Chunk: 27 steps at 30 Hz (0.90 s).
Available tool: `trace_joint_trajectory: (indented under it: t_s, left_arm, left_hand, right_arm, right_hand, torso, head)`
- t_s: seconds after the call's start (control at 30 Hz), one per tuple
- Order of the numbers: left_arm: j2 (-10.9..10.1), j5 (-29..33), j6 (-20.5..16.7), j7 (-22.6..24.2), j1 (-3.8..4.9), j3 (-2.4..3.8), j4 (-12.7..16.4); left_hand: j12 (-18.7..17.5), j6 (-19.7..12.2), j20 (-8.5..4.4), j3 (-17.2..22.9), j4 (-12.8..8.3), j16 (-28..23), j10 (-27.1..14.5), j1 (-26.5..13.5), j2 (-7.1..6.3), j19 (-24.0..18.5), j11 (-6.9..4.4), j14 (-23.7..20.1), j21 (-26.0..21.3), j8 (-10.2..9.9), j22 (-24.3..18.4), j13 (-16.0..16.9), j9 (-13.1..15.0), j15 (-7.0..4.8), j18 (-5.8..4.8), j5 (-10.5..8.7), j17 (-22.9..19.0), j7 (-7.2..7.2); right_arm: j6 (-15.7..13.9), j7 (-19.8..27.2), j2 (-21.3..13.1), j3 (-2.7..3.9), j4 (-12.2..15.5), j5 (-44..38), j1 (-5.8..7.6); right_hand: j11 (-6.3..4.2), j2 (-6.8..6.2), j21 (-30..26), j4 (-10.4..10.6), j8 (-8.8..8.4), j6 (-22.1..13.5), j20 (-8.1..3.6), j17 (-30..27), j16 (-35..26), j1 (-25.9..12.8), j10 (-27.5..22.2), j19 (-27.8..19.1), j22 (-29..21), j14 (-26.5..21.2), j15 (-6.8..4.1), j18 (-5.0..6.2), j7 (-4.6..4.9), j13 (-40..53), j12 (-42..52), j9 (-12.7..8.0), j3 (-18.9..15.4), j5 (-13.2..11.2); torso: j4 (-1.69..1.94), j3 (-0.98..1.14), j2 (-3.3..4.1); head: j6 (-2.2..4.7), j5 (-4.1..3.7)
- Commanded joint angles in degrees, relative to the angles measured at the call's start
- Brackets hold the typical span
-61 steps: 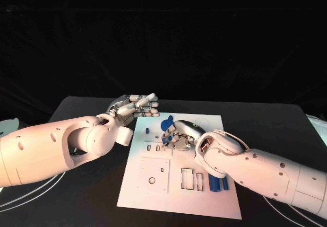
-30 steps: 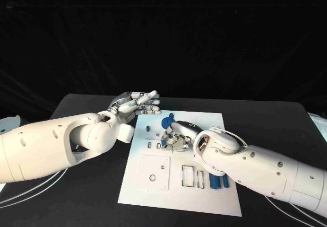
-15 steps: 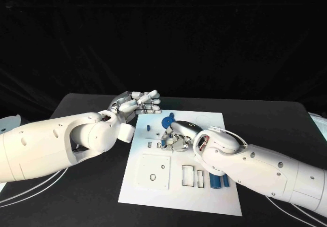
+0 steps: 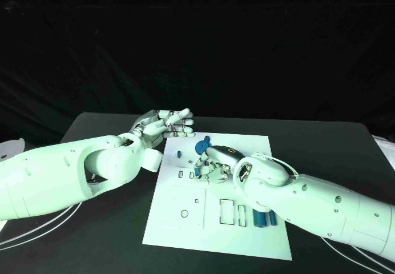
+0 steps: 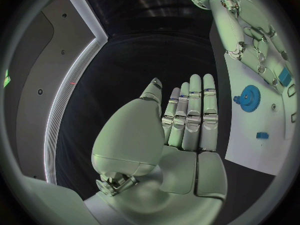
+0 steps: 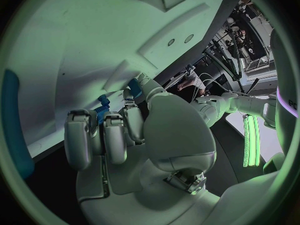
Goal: Assemble the parts on the task board
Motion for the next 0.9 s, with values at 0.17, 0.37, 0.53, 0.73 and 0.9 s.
trace_joint_trajectory:
  t_s: [0.17, 0.37, 0.53, 0.73, 0.9]
  left_arm:
    - [0.13, 0.15, 0.82, 0.34, 0.05, 0.03, 0.02]
    - [0.15, 0.15, 0.86, 0.29, 0.05, 0.03, -0.05]
    - [0.23, 0.12, 0.99, -0.29, 0.05, 0.03, -0.3]
    - [0.46, -4.33, 2.01, -4.79, 0.05, 0.03, -1.39]
    - [1.06, -11.7, 2.18, -12.07, 0.04, 0.02, -2.75]
  left_hand:
    - [-0.31, -0.51, 0.31, 0.03, -0.25, -0.12, -0.49, 0.44, 0.14, 0.07, -0.06, -0.18, -0.11, -0.15, -0.09, 0.1, 0.07, 0.06, 0.69, 0.07, 0.06, -0.04]
    - [-0.31, -0.51, 0.31, 0.03, -0.25, -0.12, -0.49, 0.44, 0.14, 0.07, -0.06, -0.18, -0.11, -0.15, -0.09, 0.1, 0.07, 0.06, 0.69, 0.07, 0.06, -0.04]
    - [-0.31, -0.54, 0.3, 0.03, -0.3, -0.16, -0.51, 0.47, 0.16, 0.09, -0.05, -0.17, -0.12, -0.16, -0.1, 0.09, 0.07, 0.06, 0.69, 0.07, 0.12, -0.04]
    - [0.34, 0.72, -1.71, -0.45, -0.27, 3.7, 2.01, -0.03, 0.22, 5.38, -1.54, 7.2, 2.97, 0.2, 1.33, 0.5, 0.28, -2.02, 0.89, -0.07, 3.55, -1.21]
    - [3.23, 1.29, -5.74, -1.49, 0.45, 32.78, 8.61, -0.68, -0.58, 15.21, -4.57, 16.78, 11.63, 0.11, 5.91, 2.62, 0.28, -5.06, 0.9, -0.23, 26.53, -3.22]
  right_arm:
    - [0.03, -1.75, -0.12, -0.29, 0.04, -1.23, -0.32]
    - [-3.91, -0.63, -0.3, -0.29, 0.46, -1.38, -0.35]
    - [-11.47, 4.66, -1.11, -0.28, 1.33, 0.87, -0.41]
    - [-13.66, 15.42, -4.2, 0.25, 4.24, 8.07, -0.05]
    - [-11.03, 19.27, -8.98, 0.81, 9.09, 12.49, 1.22]
  right_hand:
    - [0.05, -0.3, -0.22, 0.28, 0.07, -0.55, 0.42, 14.16, -0.16, -0.59, -0.76, 0.9, 2.78, 5.67, 0.49, 0.01, -0.12, 3.73, -0.73, 0.06, -0.97, -0.04]
    - [0.14, -0.92, -0.33, 1.48, 0.11, -1.14, 0.51, 14.12, -0.19, -1.82, -0.99, 0.83, 2.6, 5.66, 0.57, 0.05, -0.08, 3.39, -1.1, 0.04, -2.87, -0.74]
    - [0.58, -1.47, -0.61, 2.57, -0.23, -3.41, 0.71, 14.42, -0.03, -1.98, -1.43, 0.61, 2.1, 5.72, 0.89, 0.14, 0.46, 2.93, -1.66, -0.31, -5.0, -0.79]
    - [1.89, -1.52, -0.89, 5.54, -0.05, -7.99, 1.83, 14.86, 0.22, 0.48, -2.62, 0.34, 1.72, 5.83, 1.99, 0.22, 1.74, 1.99, -2.76, -0.35, -10.04, -1.76]
    - [1.95, -1.31, -1.0, 6.84, -0.04, -8.22, 2.0, 14.84, 0.21, 1.58, -3.08, 0.22, 1.55, 5.82, 2.16, 0.27, 1.9, 1.57, -3.17, -0.22, -12.2, -2.62]
  torso:
    - [-0.01, 0.02, 0.04]
    - [-0.02, 0.03, 0.02]
    - [0.0, 0.08, -0.01]
    - [-0.09, 0.06, -0.19]
    - [-0.07, 0.11, -0.58]
  head:
    - [0.01, -0.01]
    - [-0.01, -0.04]
    - [0.06, -0.05]
    - [0.3, 0.14]
    - [0.4, 0.16]
